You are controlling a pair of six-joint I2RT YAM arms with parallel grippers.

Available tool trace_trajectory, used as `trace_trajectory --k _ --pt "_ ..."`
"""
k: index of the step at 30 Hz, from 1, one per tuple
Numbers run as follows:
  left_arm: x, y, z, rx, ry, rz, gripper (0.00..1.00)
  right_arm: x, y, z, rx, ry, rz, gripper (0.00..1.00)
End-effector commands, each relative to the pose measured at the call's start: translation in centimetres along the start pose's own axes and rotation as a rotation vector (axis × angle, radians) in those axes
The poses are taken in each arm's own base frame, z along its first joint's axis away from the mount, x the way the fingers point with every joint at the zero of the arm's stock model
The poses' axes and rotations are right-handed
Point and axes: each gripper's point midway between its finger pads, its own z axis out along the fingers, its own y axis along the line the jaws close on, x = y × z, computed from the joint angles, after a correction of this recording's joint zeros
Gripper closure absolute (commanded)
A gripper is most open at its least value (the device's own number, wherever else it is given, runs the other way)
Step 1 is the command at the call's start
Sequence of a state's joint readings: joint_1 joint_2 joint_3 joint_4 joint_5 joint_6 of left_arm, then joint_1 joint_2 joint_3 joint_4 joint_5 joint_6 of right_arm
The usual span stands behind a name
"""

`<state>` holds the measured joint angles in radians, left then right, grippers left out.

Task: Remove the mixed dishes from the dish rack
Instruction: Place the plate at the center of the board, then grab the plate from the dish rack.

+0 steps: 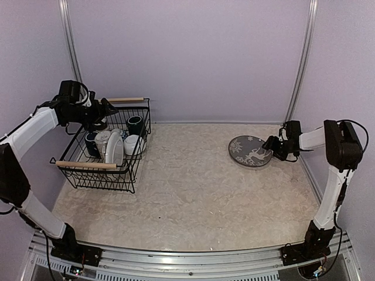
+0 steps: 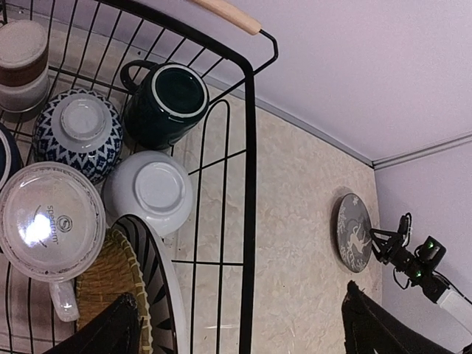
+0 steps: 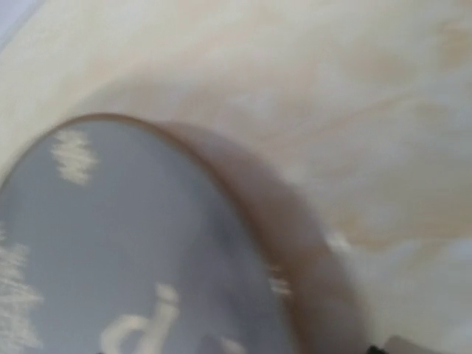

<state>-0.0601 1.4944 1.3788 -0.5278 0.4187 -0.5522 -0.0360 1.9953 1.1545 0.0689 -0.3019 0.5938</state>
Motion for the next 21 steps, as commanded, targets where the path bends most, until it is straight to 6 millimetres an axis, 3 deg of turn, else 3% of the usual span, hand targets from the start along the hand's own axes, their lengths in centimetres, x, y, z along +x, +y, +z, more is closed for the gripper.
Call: trace_trajectory --k 1,7,10,15,18,21 --pt "-0.3 0.2 0.0 -0.046 0.03 0.02 0.12 0.2 -3.7 -3.9 0.269 0.038 -0.122 0.21" --pt "-0.2 0.4 0.2 -0.084 0.036 0.056 0.12 0.7 -4.8 -9.1 0.475 0.009 -0.271 0.09" --pt "0.5 -0.3 0.4 -0.114 0.06 0.118 0.12 1.9 -3.4 -10.5 0.49 0.009 -0.346 0.06" --pt "2.2 -0.9 1.0 -0.195 0.118 0.233 0.12 1.4 -3.1 -14.3 0.537 -0.087 -0.353 0.0" --pt "3.5 -0.9 1.2 -0.173 0.184 0.207 0.16 1.3 -1.7 -15.6 0.467 -0.13 -0.353 0.0" --pt "4.4 -0.9 1.2 -0.166 0.212 0.207 0.21 1.6 0.5 -15.6 0.342 -0.131 -0.357 0.0"
